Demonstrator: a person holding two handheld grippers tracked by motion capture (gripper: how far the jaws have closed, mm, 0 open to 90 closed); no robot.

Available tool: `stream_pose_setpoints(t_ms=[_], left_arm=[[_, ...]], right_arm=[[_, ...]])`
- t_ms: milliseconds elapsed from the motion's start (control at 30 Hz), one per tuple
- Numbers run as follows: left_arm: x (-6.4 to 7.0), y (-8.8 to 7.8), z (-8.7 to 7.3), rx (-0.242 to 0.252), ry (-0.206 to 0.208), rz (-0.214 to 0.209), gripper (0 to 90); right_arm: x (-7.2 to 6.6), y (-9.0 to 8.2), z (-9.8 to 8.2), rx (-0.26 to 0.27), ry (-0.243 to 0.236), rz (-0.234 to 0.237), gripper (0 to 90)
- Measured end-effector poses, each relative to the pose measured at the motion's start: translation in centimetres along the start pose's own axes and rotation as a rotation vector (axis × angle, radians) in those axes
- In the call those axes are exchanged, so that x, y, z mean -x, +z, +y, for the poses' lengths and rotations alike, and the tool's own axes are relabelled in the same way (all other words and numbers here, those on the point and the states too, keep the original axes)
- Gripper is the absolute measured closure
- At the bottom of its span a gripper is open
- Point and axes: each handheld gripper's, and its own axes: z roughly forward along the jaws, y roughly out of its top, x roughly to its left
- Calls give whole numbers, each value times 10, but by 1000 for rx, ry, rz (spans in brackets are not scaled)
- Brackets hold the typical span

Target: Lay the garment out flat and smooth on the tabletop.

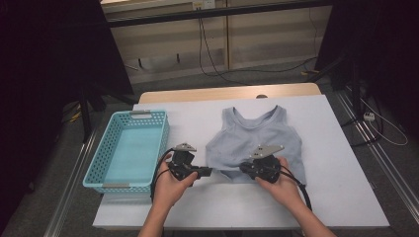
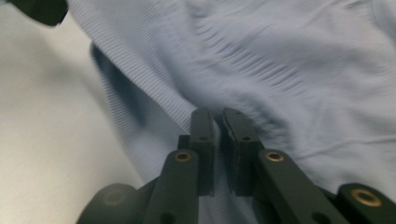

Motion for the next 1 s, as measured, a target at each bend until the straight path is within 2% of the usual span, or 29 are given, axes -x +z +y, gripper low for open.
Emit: stream_pose_setpoints(t_ms=[133, 233, 300, 567, 733, 833, 967, 1000], left_arm=[[-2, 1, 0, 5, -12, -10, 886], [-3, -4, 0, 7, -20, -3, 887], [-3, -7, 0, -2, -19, -6, 887], [-2, -8, -3, -34, -24, -1, 888], [-1, -8, -5, -41, -21, 2, 887], [0, -9, -4, -19, -18, 8, 881], [-2, -13, -3, 34, -27, 11, 828], [-3, -15, -3, 48, -34, 15, 810]], right_arm=[[-8, 2, 3, 1, -19, -14, 773], [-12, -3, 6, 47, -10, -4, 758], [-13, -4, 7, 66, 11, 34, 758], [-21, 10, 7, 17, -24, 68, 803], [-29, 19, 7, -22, -50, 113, 842], [-33, 20, 9, -30, -44, 138, 851], [-32, 20, 8, -38, -48, 131, 855], [-32, 19, 9, -43, -60, 115, 855]])
